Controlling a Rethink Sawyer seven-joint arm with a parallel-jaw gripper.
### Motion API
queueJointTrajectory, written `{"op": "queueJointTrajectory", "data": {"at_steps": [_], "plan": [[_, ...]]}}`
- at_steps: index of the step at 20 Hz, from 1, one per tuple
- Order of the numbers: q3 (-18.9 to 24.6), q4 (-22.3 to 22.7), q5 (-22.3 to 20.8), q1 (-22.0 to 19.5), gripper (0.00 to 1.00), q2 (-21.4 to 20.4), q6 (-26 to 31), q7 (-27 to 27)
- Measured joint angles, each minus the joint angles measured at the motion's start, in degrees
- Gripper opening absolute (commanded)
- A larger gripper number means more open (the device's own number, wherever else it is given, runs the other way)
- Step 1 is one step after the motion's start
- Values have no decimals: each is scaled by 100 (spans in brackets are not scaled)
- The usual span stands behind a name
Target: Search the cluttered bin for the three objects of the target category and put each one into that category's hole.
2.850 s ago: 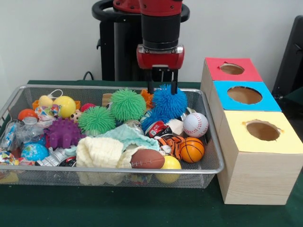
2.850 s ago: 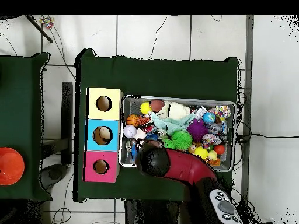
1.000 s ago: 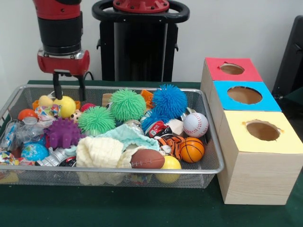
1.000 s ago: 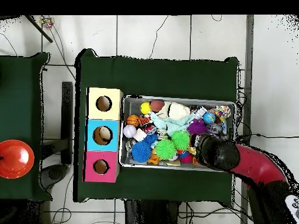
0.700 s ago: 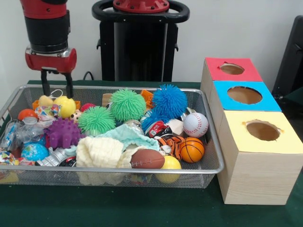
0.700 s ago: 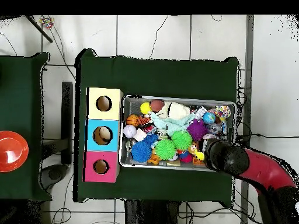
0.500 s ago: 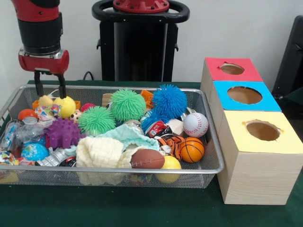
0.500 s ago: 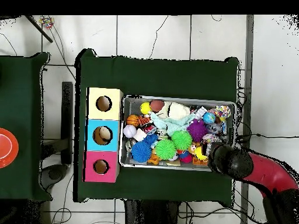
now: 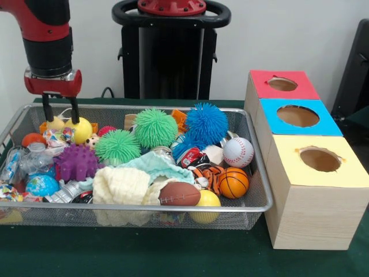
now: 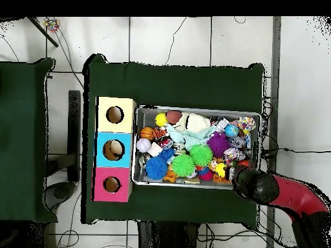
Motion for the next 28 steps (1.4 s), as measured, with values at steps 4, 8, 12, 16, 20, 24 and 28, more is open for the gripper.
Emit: {"op": "queueJointTrajectory", "data": {"at_steps": [4, 8, 12, 16, 20, 24, 28], "plan": [[50, 2, -73, -64, 100, 0, -79, 0], [53, -2, -233, -74, 100, 0, -170, 0], [69, -17, -336, -99, 100, -4, -197, 0], [113, -38, -414, -193, 100, 1, -197, 0], [132, -54, -523, -235, 100, 1, -241, 0], [140, -80, -723, -246, 100, 35, -388, 0], [147, -95, -826, -260, 100, 90, -436, 0]]}}
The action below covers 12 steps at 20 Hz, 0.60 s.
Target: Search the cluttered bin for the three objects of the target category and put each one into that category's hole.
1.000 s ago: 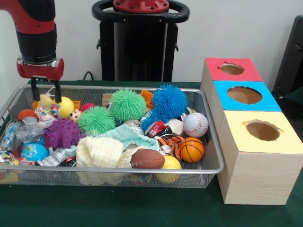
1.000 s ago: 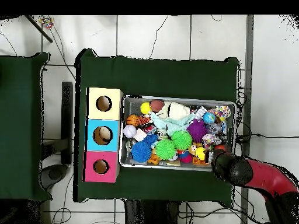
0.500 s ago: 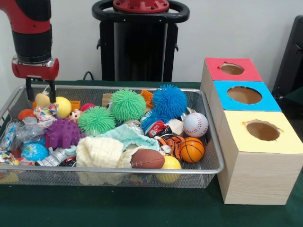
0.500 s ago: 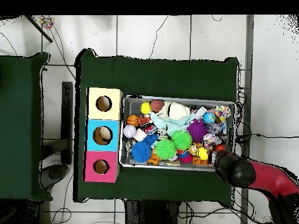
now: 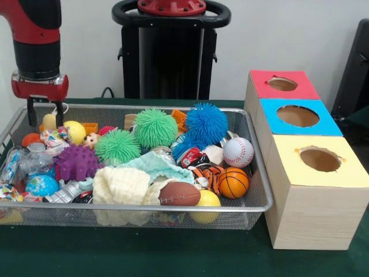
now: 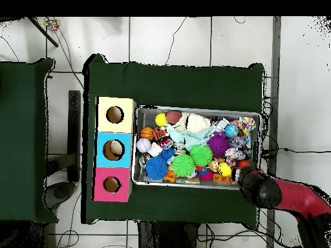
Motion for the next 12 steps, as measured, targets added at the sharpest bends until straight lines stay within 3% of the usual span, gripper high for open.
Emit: {"op": "queueJointTrajectory", "data": {"at_steps": [12], "plan": [[11, 0, -52, -149, 100, 344, 211, 0]]}}
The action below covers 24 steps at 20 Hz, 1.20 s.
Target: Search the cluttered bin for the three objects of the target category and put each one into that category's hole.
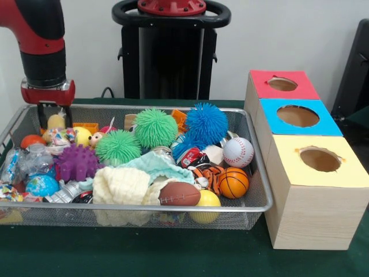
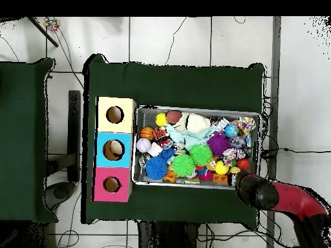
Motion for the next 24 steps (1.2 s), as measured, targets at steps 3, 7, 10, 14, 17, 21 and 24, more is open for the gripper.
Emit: {"op": "queueJointTrajectory", "data": {"at_steps": [3, 7, 10, 14, 17, 21, 24], "plan": [[5, -5, -55, 16, 100, 16, 26, -1], [6, -6, -130, 65, 100, 10, 27, 0], [6, -4, -190, 115, 0, 15, 28, -1], [7, -4, -248, 145, 0, 18, 26, -1], [13, -4, -251, 138, 0, 18, 27, -1], [44, -4, -251, 97, 0, 35, 22, -1], [56, 4, -255, 74, 0, 62, -45, -1]]}}
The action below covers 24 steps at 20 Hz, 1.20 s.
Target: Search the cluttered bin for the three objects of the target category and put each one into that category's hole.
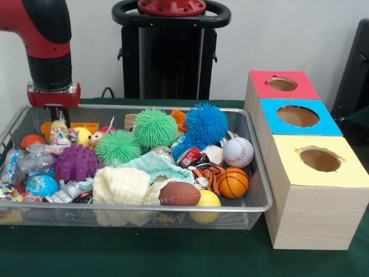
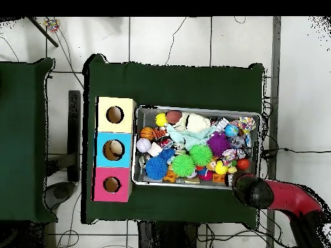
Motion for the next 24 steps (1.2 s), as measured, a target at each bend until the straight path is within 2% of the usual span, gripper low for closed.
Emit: {"op": "queueJointTrajectory", "data": {"at_steps": [7, 15, 18, 24], "plan": [[161, 231, -2, -110, 0, -137, -35, 0], [377, 1030, 222, -104, 0, -1073, -32, 1], [437, 1366, 530, 24, 0, -1654, -31, 1], [469, 1657, 939, 367, 0, -2325, -31, 1]]}}
